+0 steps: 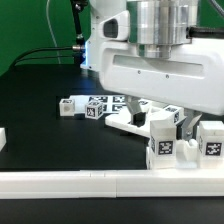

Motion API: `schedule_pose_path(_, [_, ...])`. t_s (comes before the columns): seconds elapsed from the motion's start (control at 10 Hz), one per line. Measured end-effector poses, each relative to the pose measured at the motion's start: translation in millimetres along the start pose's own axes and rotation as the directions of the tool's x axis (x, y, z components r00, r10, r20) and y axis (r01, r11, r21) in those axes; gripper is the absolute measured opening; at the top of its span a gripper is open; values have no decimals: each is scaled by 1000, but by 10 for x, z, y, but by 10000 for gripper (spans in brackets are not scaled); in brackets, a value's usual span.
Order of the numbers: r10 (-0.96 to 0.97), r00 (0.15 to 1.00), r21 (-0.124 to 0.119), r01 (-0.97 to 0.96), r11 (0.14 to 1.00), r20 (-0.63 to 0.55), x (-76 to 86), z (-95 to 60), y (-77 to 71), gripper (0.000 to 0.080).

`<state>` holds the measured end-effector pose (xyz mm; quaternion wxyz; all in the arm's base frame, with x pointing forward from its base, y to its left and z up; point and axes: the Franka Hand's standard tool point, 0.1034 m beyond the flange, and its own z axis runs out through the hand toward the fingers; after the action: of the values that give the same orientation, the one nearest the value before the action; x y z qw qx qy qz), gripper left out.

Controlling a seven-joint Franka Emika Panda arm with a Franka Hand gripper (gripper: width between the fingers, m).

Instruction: Assemble chair

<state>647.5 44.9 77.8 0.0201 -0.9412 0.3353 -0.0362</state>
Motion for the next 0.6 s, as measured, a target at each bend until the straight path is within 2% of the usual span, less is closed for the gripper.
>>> schedule_pose_path(0.2, [-140, 990, -4, 140, 990, -2, 10, 2, 12, 649])
schedule_pose_path(0.4, [-461, 887, -51, 460, 887, -13, -5, 7, -3, 649])
schedule_pose_path(0.5, [-593, 805, -53, 592, 804, -7, -2, 8, -3, 649])
schedule_pose_path(0.6, [-582, 813, -51, 581, 812, -8, 4, 8, 3, 649])
